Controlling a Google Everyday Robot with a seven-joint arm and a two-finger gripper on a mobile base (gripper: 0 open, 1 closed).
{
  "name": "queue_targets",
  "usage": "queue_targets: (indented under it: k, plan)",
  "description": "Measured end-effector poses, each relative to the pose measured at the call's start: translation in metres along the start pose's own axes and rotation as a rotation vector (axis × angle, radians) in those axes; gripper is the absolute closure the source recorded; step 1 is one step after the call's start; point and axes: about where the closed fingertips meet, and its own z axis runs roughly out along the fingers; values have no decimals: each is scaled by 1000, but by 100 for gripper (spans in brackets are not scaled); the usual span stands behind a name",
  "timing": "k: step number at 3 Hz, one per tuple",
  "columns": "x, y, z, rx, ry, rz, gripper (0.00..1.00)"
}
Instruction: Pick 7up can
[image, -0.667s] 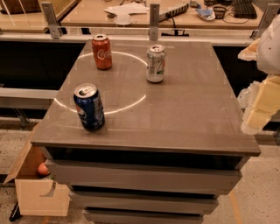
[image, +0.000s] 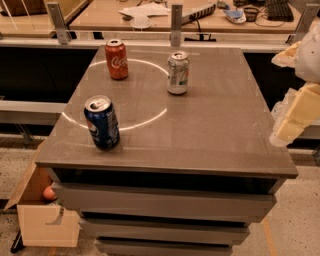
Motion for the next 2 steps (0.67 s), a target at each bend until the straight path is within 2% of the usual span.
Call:
queue_targets:
  k: [1, 2]
  plan:
    - [0, -48, 31, 58, -285, 118, 0]
    - [-10, -76, 51, 81, -424, 144, 0]
